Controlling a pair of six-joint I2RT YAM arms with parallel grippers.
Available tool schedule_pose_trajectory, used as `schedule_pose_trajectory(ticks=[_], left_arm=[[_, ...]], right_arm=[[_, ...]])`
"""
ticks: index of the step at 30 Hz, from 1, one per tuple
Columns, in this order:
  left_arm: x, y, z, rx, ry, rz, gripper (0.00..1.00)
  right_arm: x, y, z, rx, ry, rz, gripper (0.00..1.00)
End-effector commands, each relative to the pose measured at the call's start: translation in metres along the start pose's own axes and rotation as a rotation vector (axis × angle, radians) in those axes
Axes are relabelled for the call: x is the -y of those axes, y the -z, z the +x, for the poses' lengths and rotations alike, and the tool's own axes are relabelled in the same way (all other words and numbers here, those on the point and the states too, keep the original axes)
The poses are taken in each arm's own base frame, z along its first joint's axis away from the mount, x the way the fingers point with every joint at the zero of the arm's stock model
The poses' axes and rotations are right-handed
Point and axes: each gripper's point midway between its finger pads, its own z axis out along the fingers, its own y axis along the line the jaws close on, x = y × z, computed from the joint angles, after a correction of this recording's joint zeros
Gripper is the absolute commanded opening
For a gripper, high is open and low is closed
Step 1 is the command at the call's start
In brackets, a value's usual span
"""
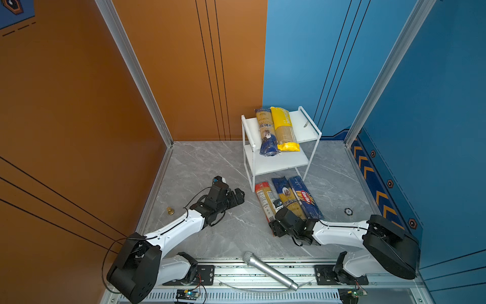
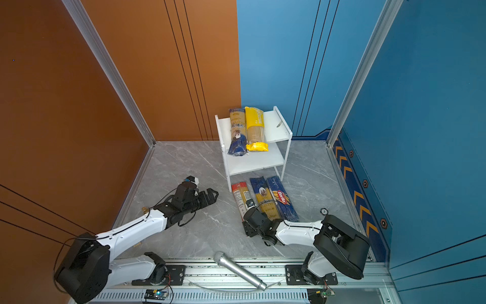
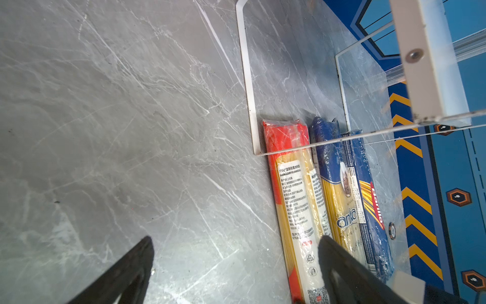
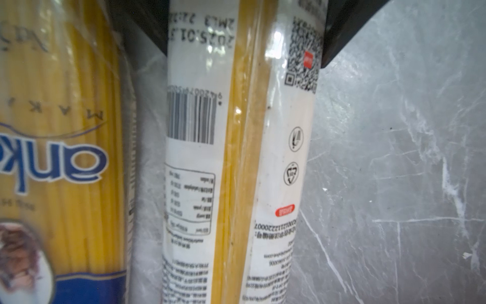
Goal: Arrange pasta packages on shelves
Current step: Pick up the pasta bag from the center of the table.
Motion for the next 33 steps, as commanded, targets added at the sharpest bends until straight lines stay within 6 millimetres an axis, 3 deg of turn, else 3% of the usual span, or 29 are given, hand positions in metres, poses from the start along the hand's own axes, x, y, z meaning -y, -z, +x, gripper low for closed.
schedule_pose_trajectory(ticks=[1,21,33], left_arm=[[0.009,0.001,-0.004,0.007,-0.007,0.012,0.98],[0.006,0.004,-0.003,0.008,-0.014,0.002,0.98],[0.006,0.004,-0.004,0.009,-0.018,-0.003,0.98]], right_arm=[[0.015,-0.002,0.041,-0.121,0.032,0.057,0.77],[0.008,-0.017,0.058,-0.161,0.092,0.117,0.80],[0.012,-0.024,0.070,-0.198,0.084,0.138,0.59]])
